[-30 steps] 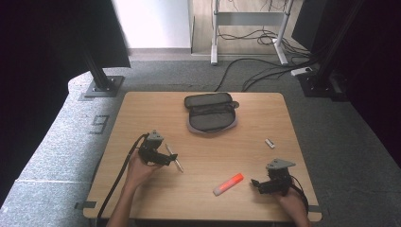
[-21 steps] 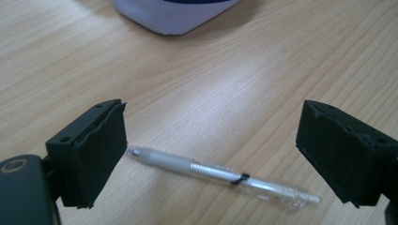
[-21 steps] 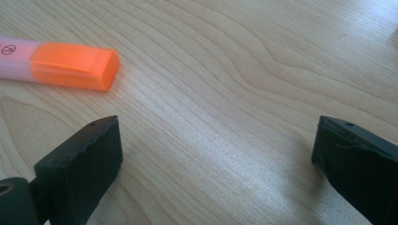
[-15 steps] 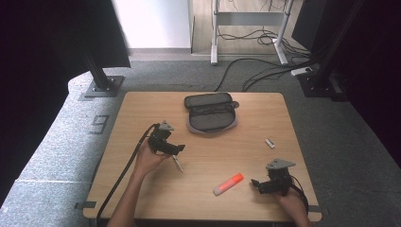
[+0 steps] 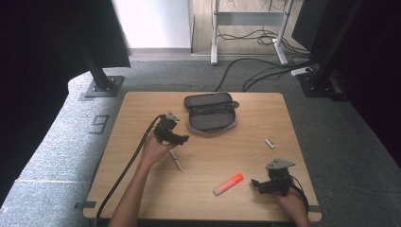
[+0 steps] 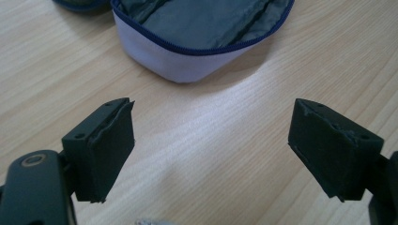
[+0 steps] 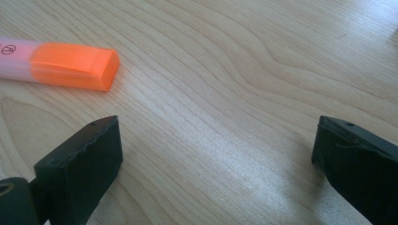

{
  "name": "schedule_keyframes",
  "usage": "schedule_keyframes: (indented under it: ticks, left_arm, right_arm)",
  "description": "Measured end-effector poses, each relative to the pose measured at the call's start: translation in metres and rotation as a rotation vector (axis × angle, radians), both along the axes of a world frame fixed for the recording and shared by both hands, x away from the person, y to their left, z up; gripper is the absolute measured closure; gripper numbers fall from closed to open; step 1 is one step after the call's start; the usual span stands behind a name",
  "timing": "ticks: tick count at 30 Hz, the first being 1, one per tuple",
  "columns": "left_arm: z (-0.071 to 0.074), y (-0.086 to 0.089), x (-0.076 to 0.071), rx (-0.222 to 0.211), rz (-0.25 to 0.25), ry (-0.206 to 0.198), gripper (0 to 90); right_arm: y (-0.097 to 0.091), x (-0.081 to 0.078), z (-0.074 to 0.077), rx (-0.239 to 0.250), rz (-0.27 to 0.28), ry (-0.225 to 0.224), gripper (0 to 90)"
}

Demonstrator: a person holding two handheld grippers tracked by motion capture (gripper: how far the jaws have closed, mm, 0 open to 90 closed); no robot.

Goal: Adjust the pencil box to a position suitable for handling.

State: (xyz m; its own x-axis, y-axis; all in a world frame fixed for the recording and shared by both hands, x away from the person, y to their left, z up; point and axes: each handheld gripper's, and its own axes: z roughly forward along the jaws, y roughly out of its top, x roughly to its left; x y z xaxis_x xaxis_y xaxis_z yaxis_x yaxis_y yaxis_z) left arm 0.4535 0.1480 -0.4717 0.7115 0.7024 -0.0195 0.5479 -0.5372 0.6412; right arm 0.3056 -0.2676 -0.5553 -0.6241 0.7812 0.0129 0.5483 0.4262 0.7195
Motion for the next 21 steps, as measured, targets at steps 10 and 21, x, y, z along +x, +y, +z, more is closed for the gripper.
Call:
schedule_keyframes:
  ticks: [10,21]
  left_arm:
    - [0.006,-0.014,0.019,0.016,-0.016,0.0,18.0]
    - [0.007,-0.033,0.045,0.037,-0.021,0.012,22.2]
  right_arm:
    - [0.0,0.0,0.0,0.0,0.001,-0.001,1.8]
    - [0.0,0.0,0.0,-0.001,0.002,-0.002,1.8]
